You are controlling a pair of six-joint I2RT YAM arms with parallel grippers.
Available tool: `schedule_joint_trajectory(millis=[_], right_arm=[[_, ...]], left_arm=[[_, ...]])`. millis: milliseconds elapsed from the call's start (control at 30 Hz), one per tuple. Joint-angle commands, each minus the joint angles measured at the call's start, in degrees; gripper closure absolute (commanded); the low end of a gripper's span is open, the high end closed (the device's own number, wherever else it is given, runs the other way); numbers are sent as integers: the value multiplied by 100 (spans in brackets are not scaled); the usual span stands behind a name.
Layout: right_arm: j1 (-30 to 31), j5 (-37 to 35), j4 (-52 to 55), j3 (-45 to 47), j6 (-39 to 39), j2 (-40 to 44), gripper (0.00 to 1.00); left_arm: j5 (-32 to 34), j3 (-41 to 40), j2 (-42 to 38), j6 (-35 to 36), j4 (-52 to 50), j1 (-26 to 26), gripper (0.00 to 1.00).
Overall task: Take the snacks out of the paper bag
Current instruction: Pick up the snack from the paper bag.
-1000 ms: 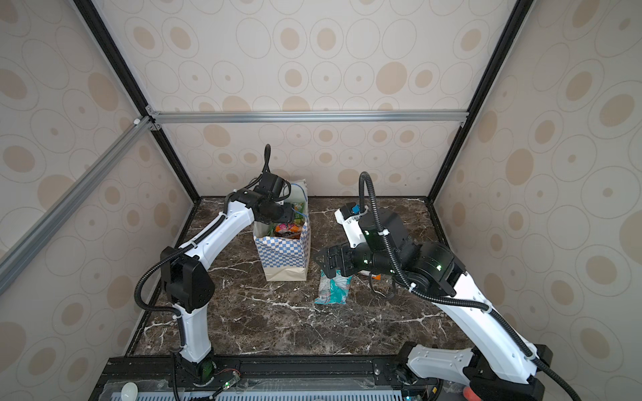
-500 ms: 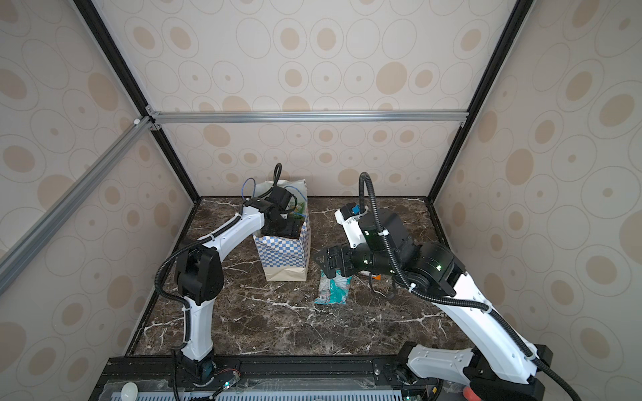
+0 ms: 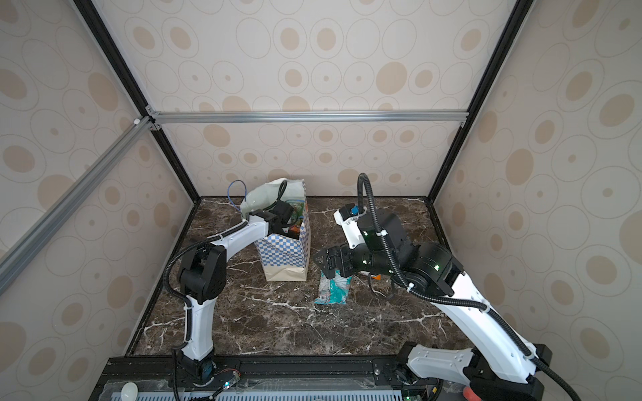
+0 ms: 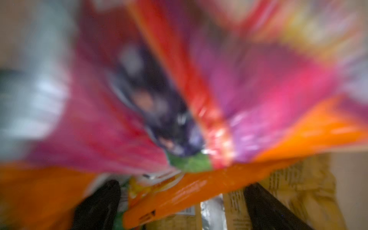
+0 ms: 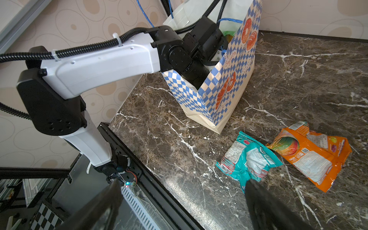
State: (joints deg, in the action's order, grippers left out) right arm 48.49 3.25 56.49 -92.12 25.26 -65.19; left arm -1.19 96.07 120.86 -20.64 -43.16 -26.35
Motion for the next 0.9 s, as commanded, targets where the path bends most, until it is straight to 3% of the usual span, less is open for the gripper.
schedule_joint_trajectory(millis=[0, 133, 433, 633, 867], right_arm=[[19, 2, 42, -46, -16, -55, 0], [20, -106, 181, -104, -38, -150, 0], [20, -101, 182, -74, -3, -157, 0], [19, -179, 237, -111, -21, -219, 0], [16, -254, 319, -245, -36, -345, 0]], left_arm=[[-50, -268, 253, 95, -300, -10, 2], [-194, -415, 263, 47, -40, -5, 12], [-246, -315, 225, 47, 95, -10, 73], [-128, -127, -18, 25, -1, -10, 97], [19, 242, -420, -11, -152, -10, 100]])
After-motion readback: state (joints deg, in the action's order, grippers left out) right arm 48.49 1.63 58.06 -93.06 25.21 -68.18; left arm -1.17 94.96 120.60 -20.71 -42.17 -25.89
